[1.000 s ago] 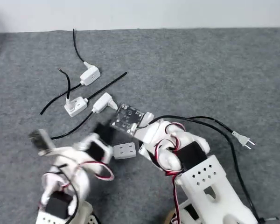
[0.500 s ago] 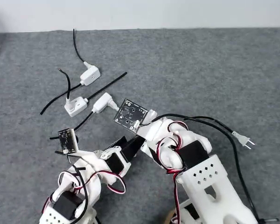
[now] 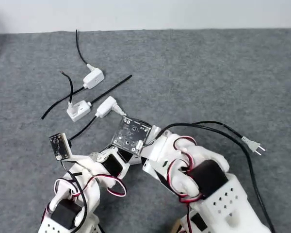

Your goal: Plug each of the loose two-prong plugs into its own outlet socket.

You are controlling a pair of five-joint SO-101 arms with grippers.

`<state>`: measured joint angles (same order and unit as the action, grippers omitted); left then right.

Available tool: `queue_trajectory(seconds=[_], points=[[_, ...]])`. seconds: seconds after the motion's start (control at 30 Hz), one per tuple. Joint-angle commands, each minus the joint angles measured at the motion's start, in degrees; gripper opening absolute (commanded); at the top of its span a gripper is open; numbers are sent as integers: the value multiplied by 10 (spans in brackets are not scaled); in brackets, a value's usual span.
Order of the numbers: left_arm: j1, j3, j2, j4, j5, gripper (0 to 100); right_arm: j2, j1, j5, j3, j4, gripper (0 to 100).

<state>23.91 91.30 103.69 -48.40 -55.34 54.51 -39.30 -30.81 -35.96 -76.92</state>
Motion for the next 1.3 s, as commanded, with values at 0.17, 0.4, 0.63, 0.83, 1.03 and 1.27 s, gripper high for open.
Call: queue_trajectory(seconds=[0.17,0.4,0.63,0.83,1.03,1.27], points=[[-4,-10,7,-4,4,218,17,-1,8,40,3,8],[-3,0,7,-4,4,218,18,0,22,44,22,8],[-3,3,7,-4,4,218,18,-1,24,57,24,8],[-3,4,7,-5,4,218,18,0,24,76,22,8],[-2,3,7,-27,4,218,18,0,24,76,23,8],[-1,3,7,-28,4,218,18,0,25,75,27,8]])
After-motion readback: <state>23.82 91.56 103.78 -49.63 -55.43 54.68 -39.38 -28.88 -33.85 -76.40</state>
